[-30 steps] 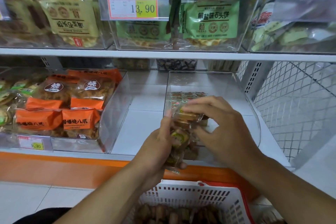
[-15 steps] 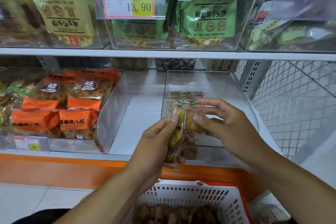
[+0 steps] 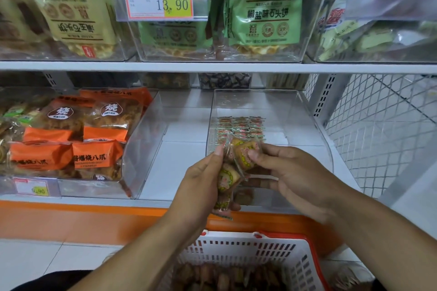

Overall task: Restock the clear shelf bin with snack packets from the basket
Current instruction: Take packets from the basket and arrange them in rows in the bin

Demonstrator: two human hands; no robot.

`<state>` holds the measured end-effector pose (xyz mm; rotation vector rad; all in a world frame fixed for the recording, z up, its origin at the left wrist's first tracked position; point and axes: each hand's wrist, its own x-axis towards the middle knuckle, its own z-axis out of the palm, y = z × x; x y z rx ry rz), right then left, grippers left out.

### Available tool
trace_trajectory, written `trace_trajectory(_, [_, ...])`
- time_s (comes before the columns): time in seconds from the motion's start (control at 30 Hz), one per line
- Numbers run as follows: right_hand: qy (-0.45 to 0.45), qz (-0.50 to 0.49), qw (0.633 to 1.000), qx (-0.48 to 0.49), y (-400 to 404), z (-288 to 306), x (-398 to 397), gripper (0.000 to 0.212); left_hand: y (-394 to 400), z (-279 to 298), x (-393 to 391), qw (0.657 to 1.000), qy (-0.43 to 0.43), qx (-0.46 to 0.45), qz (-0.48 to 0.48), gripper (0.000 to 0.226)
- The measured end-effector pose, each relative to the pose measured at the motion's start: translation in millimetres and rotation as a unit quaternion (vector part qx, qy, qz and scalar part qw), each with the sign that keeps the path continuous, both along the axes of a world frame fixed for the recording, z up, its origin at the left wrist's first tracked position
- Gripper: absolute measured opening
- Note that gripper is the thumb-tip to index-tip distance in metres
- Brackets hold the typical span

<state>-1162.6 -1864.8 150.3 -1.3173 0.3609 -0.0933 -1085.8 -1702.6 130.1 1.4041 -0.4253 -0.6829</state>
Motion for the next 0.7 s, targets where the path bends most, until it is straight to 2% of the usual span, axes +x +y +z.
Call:
trace_trajectory(0.13, [0.001,-0.015,0.999,-0.043,-2.5,2.1,0.2,0.027,3.3,0.2,4.4,0.999,-0.019,0.000,-0.028,0.033])
trace_trajectory(0.33, [-0.031,-0.053,0.990,-0.131,-16.5,11.9,-2.2,0.027,3.6,5.5,13.0,0.999,-0.050,0.009,-0.011,0.031])
trace_trajectory(0.5, [-0.042,0.055,0.985,-0.158,-21.1,14.8,-6.8,0.044,6.8,9.0,13.5,0.995,-0.061,0.063,-0.041,0.033])
trace_trajectory(0.6, [-0.006,0.131,0.972,-0.193,-23.0,17.8,-8.3,0.061,6.2,8.3,11.1,0.993,-0.069,0.087,-0.044,0.025])
trace_trajectory(0.7, [0.047,0.163,0.915,-0.366,-35.4,20.7,-6.1,0.037,2.6,5.8,8.3,0.992,-0.074,0.094,0.030,0.016])
